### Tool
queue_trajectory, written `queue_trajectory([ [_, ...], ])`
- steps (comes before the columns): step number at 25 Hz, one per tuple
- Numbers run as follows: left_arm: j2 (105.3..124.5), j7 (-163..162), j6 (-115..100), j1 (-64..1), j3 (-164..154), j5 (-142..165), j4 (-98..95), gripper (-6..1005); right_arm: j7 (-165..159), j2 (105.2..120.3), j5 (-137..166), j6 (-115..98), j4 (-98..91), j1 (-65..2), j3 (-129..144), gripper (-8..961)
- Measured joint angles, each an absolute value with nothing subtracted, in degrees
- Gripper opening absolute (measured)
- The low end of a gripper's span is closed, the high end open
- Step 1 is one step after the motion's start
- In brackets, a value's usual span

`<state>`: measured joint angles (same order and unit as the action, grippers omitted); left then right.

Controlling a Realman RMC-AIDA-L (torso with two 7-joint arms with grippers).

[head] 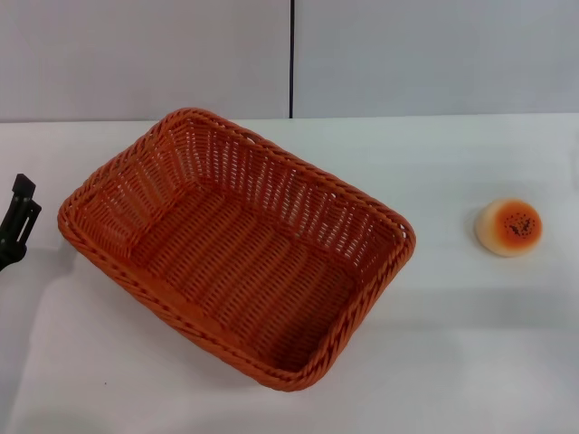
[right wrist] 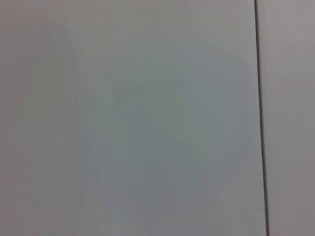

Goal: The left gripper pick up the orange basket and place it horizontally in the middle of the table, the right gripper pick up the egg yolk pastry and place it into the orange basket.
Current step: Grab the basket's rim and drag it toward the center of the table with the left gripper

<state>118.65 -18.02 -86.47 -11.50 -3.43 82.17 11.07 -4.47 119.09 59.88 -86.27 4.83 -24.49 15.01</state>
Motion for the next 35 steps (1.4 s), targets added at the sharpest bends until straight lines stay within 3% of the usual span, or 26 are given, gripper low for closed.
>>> queue_trajectory([
  [6,118.6,-18.0,-86.3,-11.5,-3.5,82.3,11.1,816,-4.5,119.15,59.9,-86.1,4.9,-24.4,15.1,432],
  [14,118.56,-18.0,-86.5,-11.2,-3.6,82.3,11.1,815,-4.4,119.18,59.8,-85.6,5.0,-24.3,15.0,674],
  [21,118.2,-21.2,-90.3,-11.6,-4.6,84.1,9.5,816,-4.4,119.18,59.8,-85.3,4.9,-24.4,15.0,681],
  [35,118.31,-63.5,-88.1,-22.0,-17.9,92.9,-23.7,814,-4.4,119.18,59.7,-85.9,4.7,-24.3,15.0,682],
])
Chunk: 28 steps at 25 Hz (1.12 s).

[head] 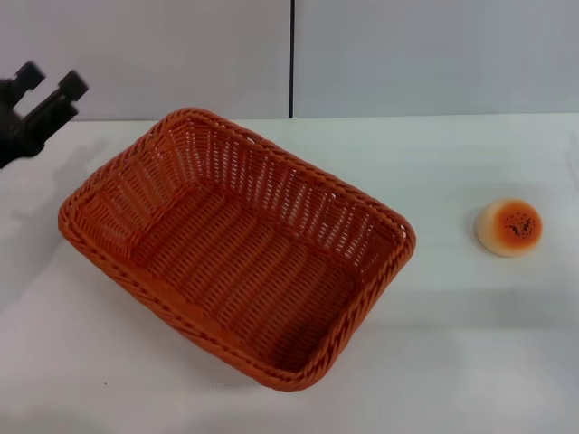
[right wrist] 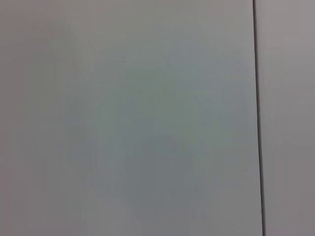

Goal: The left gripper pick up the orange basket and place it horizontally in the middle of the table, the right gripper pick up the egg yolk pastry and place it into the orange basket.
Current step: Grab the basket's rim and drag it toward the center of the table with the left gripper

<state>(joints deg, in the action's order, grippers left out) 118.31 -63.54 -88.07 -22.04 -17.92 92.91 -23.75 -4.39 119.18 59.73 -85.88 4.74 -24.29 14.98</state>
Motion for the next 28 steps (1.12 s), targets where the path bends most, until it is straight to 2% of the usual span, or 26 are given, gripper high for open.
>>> queue_trajectory([
  [6,118.46,-75.7,-78.4,-23.4,-29.8,93.0,-35.8,812,-4.4,119.18,59.6,-85.6,4.3,-24.0,14.9,682],
  [16,118.02,-97.9,-72.5,-21.1,-42.2,99.9,-58.4,810,-4.4,119.09,59.6,-85.6,3.5,-24.1,14.9,681],
  [17,117.96,-108.6,-73.8,-21.2,-44.0,109.3,-69.5,810,-4.4,119.09,59.6,-85.6,3.5,-24.1,14.9,681],
  [20,117.84,-118.8,-78.7,-22.8,-45.7,120.1,-80.5,808,-4.4,119.09,59.6,-85.8,3.4,-24.1,14.9,681],
  [28,118.15,-128.1,-90.6,-28.4,-46.8,138.3,-91.1,804,-4.4,119.09,59.6,-85.6,3.4,-24.3,14.9,681],
])
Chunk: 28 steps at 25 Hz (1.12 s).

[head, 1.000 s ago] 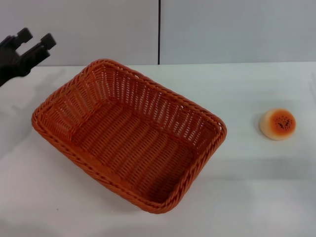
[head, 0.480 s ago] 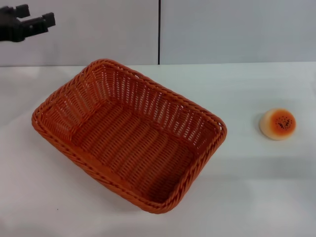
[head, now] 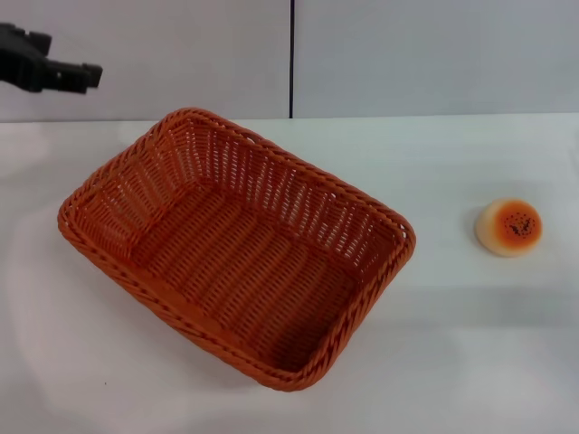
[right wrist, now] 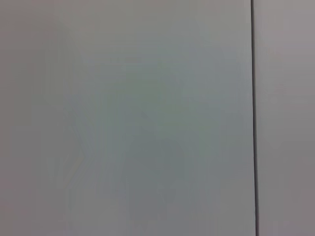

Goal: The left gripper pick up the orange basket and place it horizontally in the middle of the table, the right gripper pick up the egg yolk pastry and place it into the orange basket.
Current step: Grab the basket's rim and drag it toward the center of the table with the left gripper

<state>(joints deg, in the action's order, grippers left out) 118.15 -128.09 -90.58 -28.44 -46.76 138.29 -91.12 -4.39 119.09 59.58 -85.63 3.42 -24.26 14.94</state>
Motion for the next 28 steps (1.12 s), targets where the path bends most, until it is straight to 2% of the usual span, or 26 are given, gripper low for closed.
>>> queue_trajectory([
  [18,118.56,-139.5,-93.0,-32.3,-63.8,154.3,-91.1,794,-4.4,119.23,59.9,-85.5,3.9,-24.9,15.0,681],
  [28,118.75,-141.5,-87.6,-33.3,-69.0,155.7,-83.6,789,-4.4,119.27,60.0,-85.5,4.0,-25.0,15.4,681],
])
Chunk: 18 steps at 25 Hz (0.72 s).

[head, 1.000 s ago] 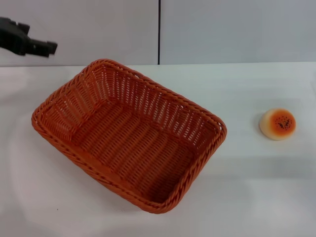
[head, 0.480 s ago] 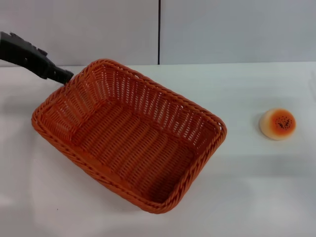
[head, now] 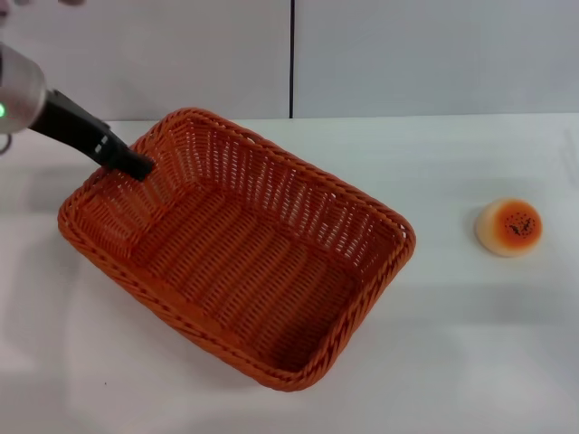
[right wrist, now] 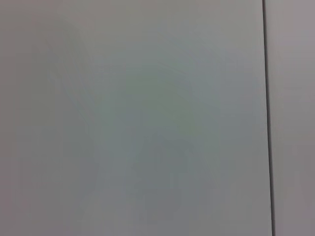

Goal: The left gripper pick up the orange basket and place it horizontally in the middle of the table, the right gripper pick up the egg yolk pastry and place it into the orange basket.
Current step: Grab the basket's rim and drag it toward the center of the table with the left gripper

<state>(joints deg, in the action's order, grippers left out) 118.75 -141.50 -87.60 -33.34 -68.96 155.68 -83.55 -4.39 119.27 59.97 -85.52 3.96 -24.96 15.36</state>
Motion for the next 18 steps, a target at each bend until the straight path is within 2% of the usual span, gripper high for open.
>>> queue_trajectory([
  [18,118.74,-141.7,-78.4,-33.5,-71.4,158.6,-74.2,779,-4.4,119.26,60.1,-83.6,4.0,-24.8,15.6,682],
])
